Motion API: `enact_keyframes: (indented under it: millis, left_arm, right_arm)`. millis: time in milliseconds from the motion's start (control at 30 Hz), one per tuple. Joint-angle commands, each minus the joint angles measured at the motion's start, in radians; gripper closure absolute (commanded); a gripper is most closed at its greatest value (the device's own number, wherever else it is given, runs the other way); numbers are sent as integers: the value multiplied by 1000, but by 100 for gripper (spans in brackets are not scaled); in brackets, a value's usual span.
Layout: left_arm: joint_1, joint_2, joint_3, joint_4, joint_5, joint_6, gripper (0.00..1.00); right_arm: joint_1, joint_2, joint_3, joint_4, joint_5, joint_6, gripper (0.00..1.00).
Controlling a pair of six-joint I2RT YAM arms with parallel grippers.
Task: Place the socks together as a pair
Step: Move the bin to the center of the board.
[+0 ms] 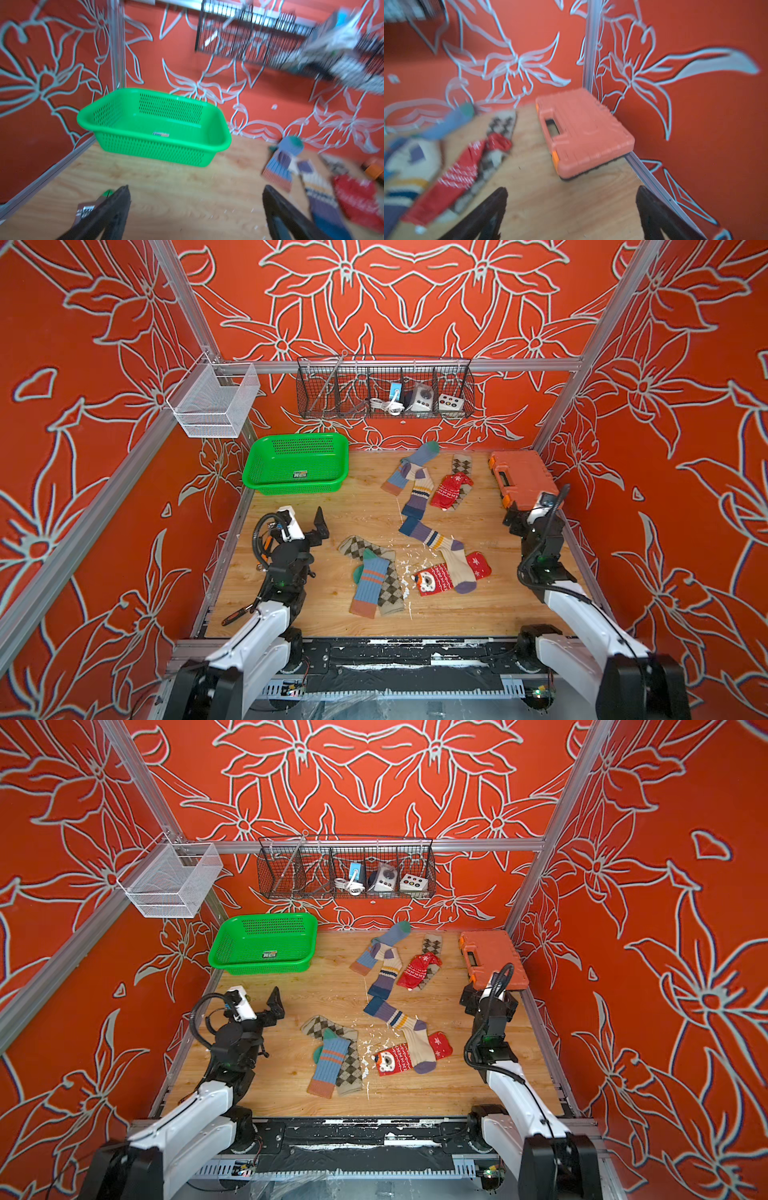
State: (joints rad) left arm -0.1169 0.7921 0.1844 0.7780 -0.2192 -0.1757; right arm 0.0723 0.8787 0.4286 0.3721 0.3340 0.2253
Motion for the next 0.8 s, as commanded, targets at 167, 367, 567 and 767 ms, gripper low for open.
enact_keyframes:
  millis: [167, 367, 567, 767]
  left_arm:
    - [-3, -62, -10, -135, 287, -267, 5]
    - [-34, 125, 141, -297, 440, -267, 19]
    - [-115, 278, 239, -409, 351, -224, 21]
    - [-95, 458, 464, -507, 176, -218, 17]
  right_arm:
    - [2, -205, 9, -290, -295, 180, 27]
    - [10, 120, 256, -430, -698, 125, 31]
    - [119, 386, 385, -511, -735, 74, 30]
    - [208, 473, 431, -542, -646, 63, 39]
